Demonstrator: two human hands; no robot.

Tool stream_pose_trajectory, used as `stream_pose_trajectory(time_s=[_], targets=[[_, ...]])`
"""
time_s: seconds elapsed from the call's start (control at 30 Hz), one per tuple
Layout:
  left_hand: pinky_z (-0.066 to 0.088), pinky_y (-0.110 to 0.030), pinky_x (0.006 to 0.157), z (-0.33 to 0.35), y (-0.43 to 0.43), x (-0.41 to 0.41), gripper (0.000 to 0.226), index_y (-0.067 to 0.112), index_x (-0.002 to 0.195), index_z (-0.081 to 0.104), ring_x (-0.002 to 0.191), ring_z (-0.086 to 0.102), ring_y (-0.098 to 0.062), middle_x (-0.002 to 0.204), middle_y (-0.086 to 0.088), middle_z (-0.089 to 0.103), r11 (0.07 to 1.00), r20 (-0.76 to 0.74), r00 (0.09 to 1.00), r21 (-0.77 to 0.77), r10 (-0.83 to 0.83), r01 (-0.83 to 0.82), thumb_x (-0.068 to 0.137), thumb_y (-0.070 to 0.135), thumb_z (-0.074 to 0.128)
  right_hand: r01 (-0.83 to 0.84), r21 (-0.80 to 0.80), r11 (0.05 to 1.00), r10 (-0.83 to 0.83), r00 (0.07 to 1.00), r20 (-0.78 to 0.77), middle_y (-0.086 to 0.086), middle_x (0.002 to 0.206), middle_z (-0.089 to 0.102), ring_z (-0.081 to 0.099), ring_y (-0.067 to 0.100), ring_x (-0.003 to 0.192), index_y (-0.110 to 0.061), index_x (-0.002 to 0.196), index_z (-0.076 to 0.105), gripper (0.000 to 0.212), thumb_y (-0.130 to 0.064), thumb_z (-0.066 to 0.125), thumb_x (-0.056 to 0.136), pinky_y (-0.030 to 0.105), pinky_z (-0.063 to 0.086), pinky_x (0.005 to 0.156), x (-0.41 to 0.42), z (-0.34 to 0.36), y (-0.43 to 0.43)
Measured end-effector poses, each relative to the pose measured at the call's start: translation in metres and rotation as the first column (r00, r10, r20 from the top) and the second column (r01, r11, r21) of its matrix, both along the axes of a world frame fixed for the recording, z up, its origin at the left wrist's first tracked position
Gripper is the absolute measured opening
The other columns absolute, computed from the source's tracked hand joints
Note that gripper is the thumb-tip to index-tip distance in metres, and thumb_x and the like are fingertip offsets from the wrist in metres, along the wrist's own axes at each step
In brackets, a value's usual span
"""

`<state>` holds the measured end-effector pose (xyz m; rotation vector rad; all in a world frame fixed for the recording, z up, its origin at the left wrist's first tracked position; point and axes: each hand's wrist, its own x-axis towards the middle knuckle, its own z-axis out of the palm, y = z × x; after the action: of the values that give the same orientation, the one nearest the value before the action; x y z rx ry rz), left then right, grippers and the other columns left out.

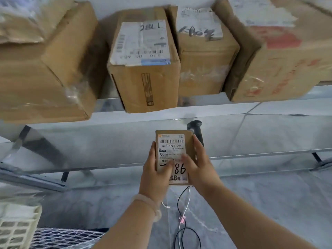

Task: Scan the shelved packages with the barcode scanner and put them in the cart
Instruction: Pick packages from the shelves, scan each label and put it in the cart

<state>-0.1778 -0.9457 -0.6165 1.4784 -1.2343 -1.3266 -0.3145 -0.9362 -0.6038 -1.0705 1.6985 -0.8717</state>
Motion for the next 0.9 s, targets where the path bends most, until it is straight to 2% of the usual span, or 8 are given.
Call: stream_pose_trajectory(time_s=[0.07,0.13,0.2,0.27,0.4,0.53,0.77,0.9], targets=[[0.05,-0.007,0.063,-0.02,-0.019,-0.002,0.056,0.034,0.144,0.039,0.09,0.065,0.009,0.122,0.009,0.063,1.0,0.022,0.999,-0.008,0.03,-0.03,0.096,0.015,0.059,-0.046,-0.016,0.999,0.044,0.995,-0.092,-0.006,0.143,0.045,0.057,0.015,0.119,-0.068,0.135,0.022,0.056,-0.067,0.046,0.085,0.04,0.052,0.096,-0.011,-0.02,-0.021],[0.048,-0.005,0.06,-0.042,-0.035,-0.002,0.055,0.031,0.146,0.039,0.086,0.063,0.015,0.122,0.008,0.063,0.997,0.023,0.997,-0.03,0.069,-0.068,0.097,0.015,0.058,-0.114,-0.02,0.993,0.102,0.944,-0.315,-0.004,0.15,0.035,0.042,0.019,0.133,-0.048,0.147,0.022,0.056,-0.057,0.04,0.095,0.042,0.039,0.109,-0.027,-0.043,-0.046],[0.049,-0.007,0.059,-0.06,-0.046,-0.004,0.056,0.035,0.146,0.037,0.085,0.066,0.011,0.118,0.012,0.065,0.996,0.001,0.996,-0.03,0.084,-0.084,0.098,0.015,0.056,-0.142,-0.021,0.99,0.109,0.84,-0.531,-0.002,0.153,0.031,0.035,0.022,0.137,-0.036,0.151,0.02,0.058,-0.047,0.041,0.098,0.041,0.032,0.112,-0.043,-0.062,-0.071],[0.05,-0.008,0.057,-0.076,-0.054,-0.006,0.055,0.039,0.143,0.037,0.083,0.068,0.009,0.109,0.02,0.066,0.996,-0.042,0.995,-0.03,0.086,-0.087,0.098,0.013,0.056,-0.108,-0.003,0.994,0.084,0.791,-0.606,0.0,0.152,0.032,0.036,0.025,0.135,-0.03,0.153,0.015,0.064,-0.042,0.046,0.097,0.041,0.033,0.109,-0.057,-0.081,-0.097],[0.053,-0.011,0.06,-0.111,-0.064,-0.002,0.055,0.038,0.142,0.04,0.089,0.07,0.002,0.111,0.016,0.069,0.994,-0.093,0.991,-0.031,0.101,-0.104,0.097,0.013,0.058,-0.005,0.042,0.999,0.029,0.813,-0.582,0.007,0.152,0.029,0.036,0.031,0.134,-0.03,0.154,0.002,0.078,-0.033,0.052,0.094,0.045,0.034,0.107,-0.066,-0.119,-0.14],[0.057,-0.02,0.067,-0.135,-0.069,0.006,0.06,0.036,0.147,0.04,0.097,0.071,-0.008,0.113,0.014,0.071,0.99,-0.097,0.986,-0.029,0.138,-0.141,0.094,0.015,0.061,0.057,0.065,0.996,-0.009,0.823,-0.568,0.009,0.148,0.032,0.046,0.033,0.125,-0.033,0.154,0.002,0.076,-0.026,0.048,0.094,0.045,0.041,0.099,-0.067,-0.144,-0.166],[0.057,-0.019,0.066,-0.13,-0.064,0.017,0.056,0.041,0.139,0.046,0.096,0.071,-0.007,0.111,0.013,0.072,0.985,-0.121,0.978,0.0,0.172,-0.173,0.094,0.012,0.062,0.119,0.102,0.988,-0.052,0.863,-0.503,0.014,0.119,0.057,0.059,0.036,0.098,-0.033,0.149,0.01,0.074,-0.009,0.042,0.086,0.047,0.051,0.085,-0.068,-0.142,-0.166],[0.055,-0.015,0.064,-0.102,-0.05,0.027,0.06,0.042,0.143,0.04,0.094,0.07,-0.002,0.117,0.013,0.069,0.979,-0.082,0.976,0.021,0.204,-0.203,0.094,0.016,0.062,0.097,0.067,0.993,-0.062,0.914,-0.401,-0.006,0.104,0.054,0.057,0.021,0.073,-0.037,0.137,0.021,0.063,-0.011,0.048,0.087,0.027,0.043,0.045,-0.055,-0.108,-0.123]])
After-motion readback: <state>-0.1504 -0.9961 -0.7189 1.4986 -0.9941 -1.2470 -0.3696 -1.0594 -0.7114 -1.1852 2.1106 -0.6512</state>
